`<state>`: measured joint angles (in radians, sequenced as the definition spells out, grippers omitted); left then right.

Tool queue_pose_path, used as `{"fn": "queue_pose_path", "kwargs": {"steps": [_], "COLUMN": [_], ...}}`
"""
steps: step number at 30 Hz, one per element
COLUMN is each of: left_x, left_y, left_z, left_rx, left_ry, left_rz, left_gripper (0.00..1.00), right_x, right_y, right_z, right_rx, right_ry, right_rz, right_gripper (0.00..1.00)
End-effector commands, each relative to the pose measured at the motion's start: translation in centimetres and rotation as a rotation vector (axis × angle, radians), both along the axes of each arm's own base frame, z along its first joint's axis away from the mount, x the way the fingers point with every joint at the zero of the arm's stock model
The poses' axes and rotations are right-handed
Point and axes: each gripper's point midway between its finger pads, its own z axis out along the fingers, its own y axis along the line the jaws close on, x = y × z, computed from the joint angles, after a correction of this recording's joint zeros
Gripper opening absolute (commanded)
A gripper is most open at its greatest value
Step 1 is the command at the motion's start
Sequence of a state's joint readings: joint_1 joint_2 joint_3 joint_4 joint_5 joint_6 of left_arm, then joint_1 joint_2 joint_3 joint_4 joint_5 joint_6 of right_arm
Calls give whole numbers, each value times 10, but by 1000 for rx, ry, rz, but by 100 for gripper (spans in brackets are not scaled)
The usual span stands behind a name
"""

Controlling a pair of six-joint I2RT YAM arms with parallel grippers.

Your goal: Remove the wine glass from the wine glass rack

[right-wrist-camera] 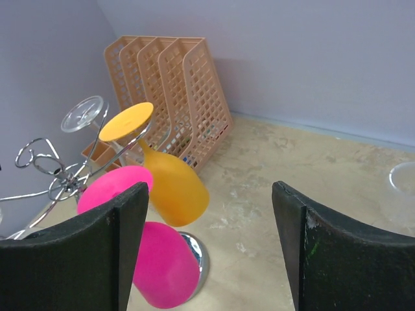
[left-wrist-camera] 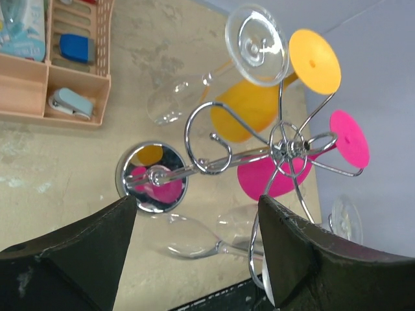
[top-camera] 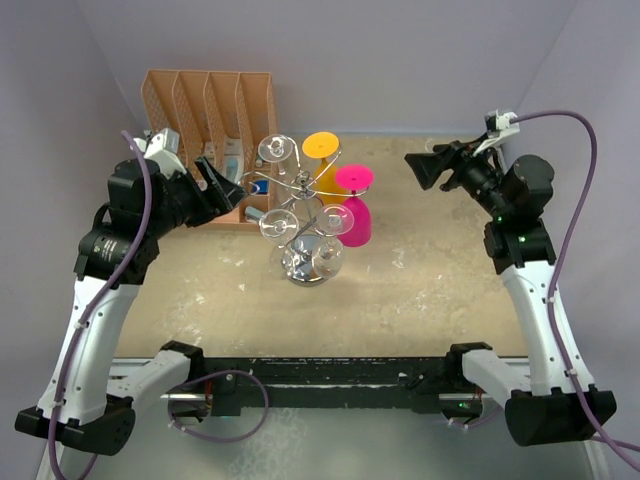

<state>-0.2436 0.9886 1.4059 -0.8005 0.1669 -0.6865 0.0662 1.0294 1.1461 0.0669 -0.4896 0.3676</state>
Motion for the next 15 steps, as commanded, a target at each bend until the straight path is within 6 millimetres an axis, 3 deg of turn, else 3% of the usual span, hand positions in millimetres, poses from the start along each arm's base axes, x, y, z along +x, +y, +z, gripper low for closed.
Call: {"fn": "queue_pose_path", "kwargs": {"steps": [1,5,8,15], "left_x": [-14,-7,12,64], "left_y": [-13,-2,12,-10], "left_z": [2,10,14,30], "left_rx": [-27,44,129,55], "left_ry": [-28,-60,-50,-37], "left_rz": [-99,-59,11,3], "left_gripper": [73,73,73,71], "right_x": [-17,-21,-23,-38], "right_y": [4,7,7,6], "right_z": [19,13,11,21], "right_rx": [10,-2,-25,-24], "right_ry": [-89,-80,-72,-98], "right_rz": [38,61,63,63], "right_gripper": [81,83,83,83]}}
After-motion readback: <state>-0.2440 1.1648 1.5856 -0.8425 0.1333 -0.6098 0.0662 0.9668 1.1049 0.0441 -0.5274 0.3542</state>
